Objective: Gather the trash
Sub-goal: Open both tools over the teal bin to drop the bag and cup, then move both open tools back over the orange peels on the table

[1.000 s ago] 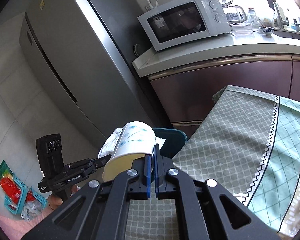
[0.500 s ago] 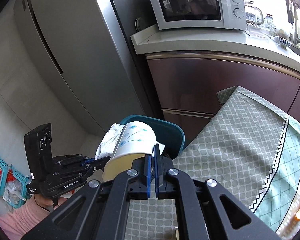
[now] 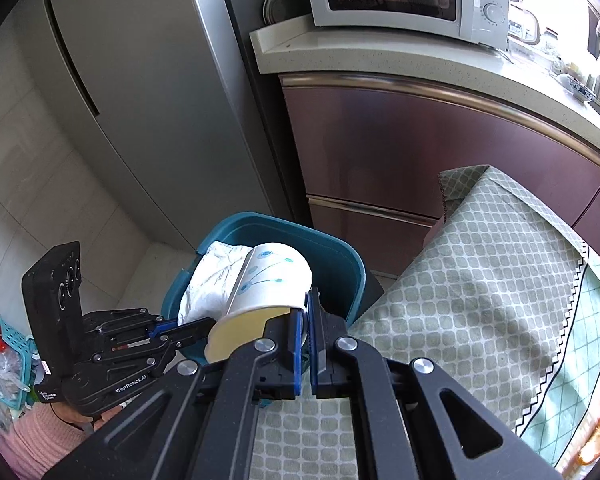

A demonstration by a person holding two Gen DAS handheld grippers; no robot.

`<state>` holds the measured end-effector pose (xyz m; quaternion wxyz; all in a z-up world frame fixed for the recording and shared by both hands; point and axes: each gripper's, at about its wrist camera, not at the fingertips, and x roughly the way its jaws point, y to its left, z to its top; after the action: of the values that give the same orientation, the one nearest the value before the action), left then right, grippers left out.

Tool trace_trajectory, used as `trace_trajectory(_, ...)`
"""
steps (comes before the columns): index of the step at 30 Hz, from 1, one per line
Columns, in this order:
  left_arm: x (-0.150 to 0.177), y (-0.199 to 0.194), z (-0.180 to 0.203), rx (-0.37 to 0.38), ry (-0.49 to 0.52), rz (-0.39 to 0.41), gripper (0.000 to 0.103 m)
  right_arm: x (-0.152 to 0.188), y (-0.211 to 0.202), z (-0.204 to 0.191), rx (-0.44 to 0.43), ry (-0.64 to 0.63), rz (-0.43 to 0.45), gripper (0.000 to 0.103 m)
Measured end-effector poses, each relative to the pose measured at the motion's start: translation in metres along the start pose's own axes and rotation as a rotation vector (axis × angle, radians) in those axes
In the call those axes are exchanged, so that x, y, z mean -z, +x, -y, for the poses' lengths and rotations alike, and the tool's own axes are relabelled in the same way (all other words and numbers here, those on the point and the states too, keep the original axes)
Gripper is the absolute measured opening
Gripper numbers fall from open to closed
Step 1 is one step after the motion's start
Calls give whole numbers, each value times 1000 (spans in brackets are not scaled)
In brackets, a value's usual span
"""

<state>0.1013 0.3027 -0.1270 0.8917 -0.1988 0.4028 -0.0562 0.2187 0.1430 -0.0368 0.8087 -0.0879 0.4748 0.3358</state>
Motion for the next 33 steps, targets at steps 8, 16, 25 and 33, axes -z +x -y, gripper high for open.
trace_trajectory(8, -2, 15, -1, -7, -16, -11, 21, -1, 18, 9, -24, 76, -34, 12)
trace_trajectory(16, -2, 8, 9, 1, -10, 35, 27, 17, -22, 18, -92, 96, 54, 26)
trace_trajectory(25, -2, -36, 73, 136, 153, 119, 42, 71, -107, 52, -115, 144, 209, 41)
trace_trajectory(33, 2, -25, 155, 319, 297, 49, 50, 158, -148, 106, -94, 318, 255, 43)
